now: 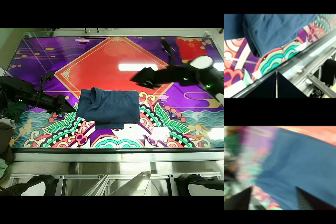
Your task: Fold the shirts.
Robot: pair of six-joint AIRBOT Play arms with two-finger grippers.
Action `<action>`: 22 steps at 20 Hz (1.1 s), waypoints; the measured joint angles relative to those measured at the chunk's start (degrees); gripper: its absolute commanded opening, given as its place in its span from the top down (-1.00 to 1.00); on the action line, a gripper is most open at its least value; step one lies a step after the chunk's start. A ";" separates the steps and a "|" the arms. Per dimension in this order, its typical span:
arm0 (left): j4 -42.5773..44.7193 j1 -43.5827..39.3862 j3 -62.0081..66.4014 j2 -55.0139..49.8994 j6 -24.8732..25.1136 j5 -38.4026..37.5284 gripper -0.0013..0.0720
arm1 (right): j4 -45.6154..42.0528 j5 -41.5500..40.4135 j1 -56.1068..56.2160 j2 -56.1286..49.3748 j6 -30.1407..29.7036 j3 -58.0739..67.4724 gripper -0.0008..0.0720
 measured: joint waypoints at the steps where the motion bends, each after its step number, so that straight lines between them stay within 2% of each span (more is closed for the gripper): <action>1: -0.24 0.00 -0.02 0.00 0.02 0.09 0.92 | -1.84 0.24 -1.97 0.09 1.16 -2.27 -0.83; 9: -1.77 0.00 -0.09 0.00 -0.48 2.51 0.92 | -5.53 -2.25 -4.57 -9.64 2.75 -8.92 -0.81; 14: -2.21 0.02 -0.09 0.00 -1.33 3.17 0.92 | 3.06 -1.75 -2.43 -15.80 -0.79 -9.20 -0.80; 15: -2.23 0.02 -0.09 0.00 -1.33 3.26 0.91 | 5.22 -1.62 -1.75 -16.76 -2.03 -9.25 -0.57; 16: -2.34 0.02 -0.09 0.00 -1.36 3.28 0.91 | 7.23 -1.70 -0.92 -17.75 -3.41 -9.27 -0.11; 17: -2.34 0.02 -0.09 0.00 -1.53 3.30 0.91 | 9.09 -1.79 -0.11 -18.64 -4.72 -9.35 0.53; 18: -2.34 0.02 -0.09 0.00 -1.53 3.28 0.91 | 10.62 -2.03 0.70 -19.50 -6.27 -9.31 0.93; 22: -2.36 0.02 -0.09 0.00 -1.53 3.41 0.92 | 21.40 -0.48 0.04 -20.44 -12.74 -7.54 0.93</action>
